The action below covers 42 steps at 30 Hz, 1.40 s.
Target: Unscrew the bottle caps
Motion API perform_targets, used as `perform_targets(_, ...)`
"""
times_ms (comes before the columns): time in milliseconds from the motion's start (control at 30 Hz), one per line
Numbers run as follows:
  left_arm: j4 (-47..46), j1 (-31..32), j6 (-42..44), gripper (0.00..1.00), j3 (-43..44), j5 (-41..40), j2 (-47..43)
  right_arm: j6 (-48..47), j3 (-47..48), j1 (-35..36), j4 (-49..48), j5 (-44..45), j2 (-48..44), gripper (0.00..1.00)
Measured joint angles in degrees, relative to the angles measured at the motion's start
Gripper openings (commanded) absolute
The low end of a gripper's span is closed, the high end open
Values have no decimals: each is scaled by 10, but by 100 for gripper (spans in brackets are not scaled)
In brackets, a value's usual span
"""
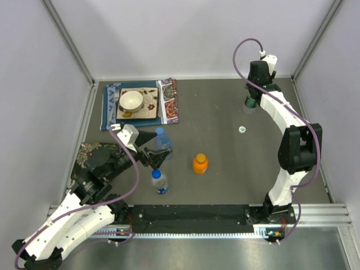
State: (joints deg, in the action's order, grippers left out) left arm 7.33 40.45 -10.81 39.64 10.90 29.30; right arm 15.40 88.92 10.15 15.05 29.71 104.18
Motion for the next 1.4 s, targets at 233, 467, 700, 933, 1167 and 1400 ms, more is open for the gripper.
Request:
perform_targets(233, 0, 0, 0, 98, 0, 0, 0, 0, 0, 0, 0, 0, 0, 71)
perform_targets(467, 0, 0, 0, 98, 0, 2, 0, -3, 0, 1, 0, 0, -1, 77)
perform_targets(700, 0, 0, 0, 98, 0, 2, 0, -3, 0, 2, 1, 0, -2, 71)
perform_targets(933, 0, 0, 0, 98, 0, 2, 0, -3, 0, 2, 5, -2, -2, 60)
perform_targets(1167, 0, 0, 0, 99, 0, 2, 0, -4, 0, 2, 5, -3, -2, 57)
perform_targets(1400, 0, 0, 0, 98, 0, 2, 0, -4, 0, 2, 5, -3, -2, 51)
